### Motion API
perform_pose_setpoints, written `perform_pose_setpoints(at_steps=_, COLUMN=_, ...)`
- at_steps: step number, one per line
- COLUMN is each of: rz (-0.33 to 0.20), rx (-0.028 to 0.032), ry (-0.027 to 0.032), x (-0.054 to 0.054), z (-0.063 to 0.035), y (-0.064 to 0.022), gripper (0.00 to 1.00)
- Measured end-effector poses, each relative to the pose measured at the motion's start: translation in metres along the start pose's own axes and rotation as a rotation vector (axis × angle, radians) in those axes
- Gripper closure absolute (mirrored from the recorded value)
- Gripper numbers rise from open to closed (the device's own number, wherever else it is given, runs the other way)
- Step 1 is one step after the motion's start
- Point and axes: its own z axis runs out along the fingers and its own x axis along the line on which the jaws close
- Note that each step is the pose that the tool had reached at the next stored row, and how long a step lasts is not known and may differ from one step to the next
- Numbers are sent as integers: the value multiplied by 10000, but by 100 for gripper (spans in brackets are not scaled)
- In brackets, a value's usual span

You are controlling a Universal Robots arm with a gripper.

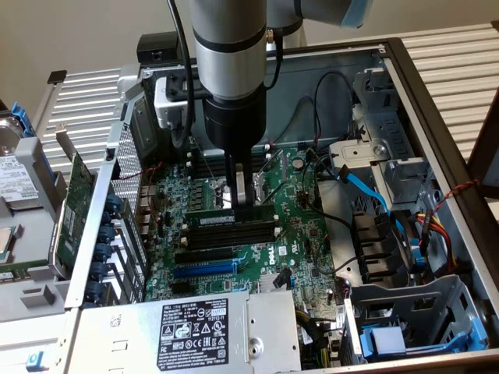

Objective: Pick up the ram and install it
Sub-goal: 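Insert the ram into the slot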

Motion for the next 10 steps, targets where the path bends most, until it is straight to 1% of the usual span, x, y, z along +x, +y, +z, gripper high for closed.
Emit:
perform_pose_setpoints(at_steps=2, rz=1, rx=-4, ry=-4, x=0, z=6, y=0, gripper=86)
perform_pose_setpoints(at_steps=6, rz=-24, rx=-16, ry=-40, x=1, z=16, y=0, gripper=86)
perform_pose_setpoints(at_steps=10, rz=-44, rx=-23, ry=-41, x=1, z=29, y=0, gripper=86)
